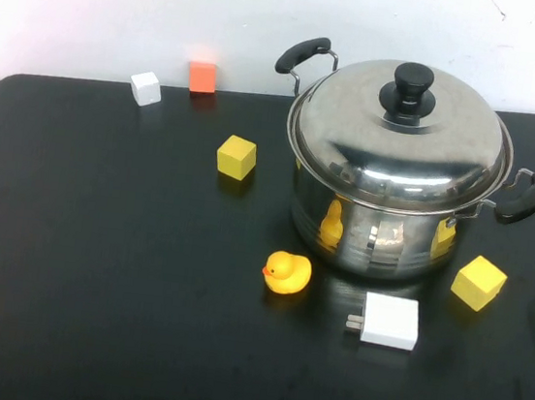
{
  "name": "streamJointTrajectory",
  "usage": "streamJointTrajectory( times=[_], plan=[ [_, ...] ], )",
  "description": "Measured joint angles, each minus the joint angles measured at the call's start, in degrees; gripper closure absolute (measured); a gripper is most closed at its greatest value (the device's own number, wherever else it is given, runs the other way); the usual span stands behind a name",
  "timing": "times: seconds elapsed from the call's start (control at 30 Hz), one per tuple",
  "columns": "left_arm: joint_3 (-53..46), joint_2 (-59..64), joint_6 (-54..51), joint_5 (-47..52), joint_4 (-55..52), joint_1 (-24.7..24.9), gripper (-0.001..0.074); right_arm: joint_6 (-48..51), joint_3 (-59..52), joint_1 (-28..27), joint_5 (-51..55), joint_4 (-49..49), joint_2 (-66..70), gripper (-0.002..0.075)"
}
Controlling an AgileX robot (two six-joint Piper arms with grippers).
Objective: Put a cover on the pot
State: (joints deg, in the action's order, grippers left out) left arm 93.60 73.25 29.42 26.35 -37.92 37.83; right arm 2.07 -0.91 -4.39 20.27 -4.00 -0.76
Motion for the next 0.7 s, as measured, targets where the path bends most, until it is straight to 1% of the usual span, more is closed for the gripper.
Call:
streamJointTrajectory(
  times=[0.13,0.23,0.5,0.7],
  plan=[
    [0.0,-2.38,0.0,5.33,-0.97,0.0,0.0732,0.0,0.0,0.0,0.0,0.0,0.0,0.0728],
    [0.0,-2.89,0.0,7.54,-1.2,0.0,0.0734,0.0,0.0,0.0,0.0,0.0,0.0,0.0728],
    [0.0,-3.53,0.0,9.33,-1.24,0.0,0.0736,0.0,0.0,0.0,0.0,0.0,0.0,0.0728],
    [0.0,-7.0,-0.3,9.6,-1.14,0.0,0.0736,0.0,0.0,0.0,0.0,0.0,0.0,0.0728]
  ],
)
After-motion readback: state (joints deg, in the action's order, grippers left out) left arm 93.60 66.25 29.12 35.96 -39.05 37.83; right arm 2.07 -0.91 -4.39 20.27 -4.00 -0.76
